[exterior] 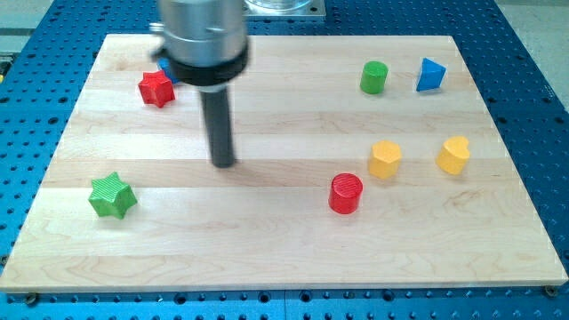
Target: Move the cube towards the top center
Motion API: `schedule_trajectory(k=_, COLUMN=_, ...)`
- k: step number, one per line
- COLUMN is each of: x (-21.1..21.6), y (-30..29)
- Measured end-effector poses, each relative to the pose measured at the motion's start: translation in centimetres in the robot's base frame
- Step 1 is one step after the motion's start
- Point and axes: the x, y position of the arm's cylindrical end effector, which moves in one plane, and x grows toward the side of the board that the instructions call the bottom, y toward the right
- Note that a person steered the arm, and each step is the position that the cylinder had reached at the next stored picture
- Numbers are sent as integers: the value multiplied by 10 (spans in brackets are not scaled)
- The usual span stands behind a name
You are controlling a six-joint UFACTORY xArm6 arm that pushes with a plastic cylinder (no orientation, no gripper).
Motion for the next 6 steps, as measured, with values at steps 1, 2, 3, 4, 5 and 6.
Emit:
schedule_trajectory(k=1, x=-9, y=-106)
schedule_trajectory(k=2, x=-64, y=-159)
schedule_trajectory(k=3, x=-126, y=-147)
schedule_trajectory(k=4, x=-163, y=-98)
schedule_trajectory(k=5, x=-172, y=-23)
schedule_trajectory(k=6, x=-176, y=41)
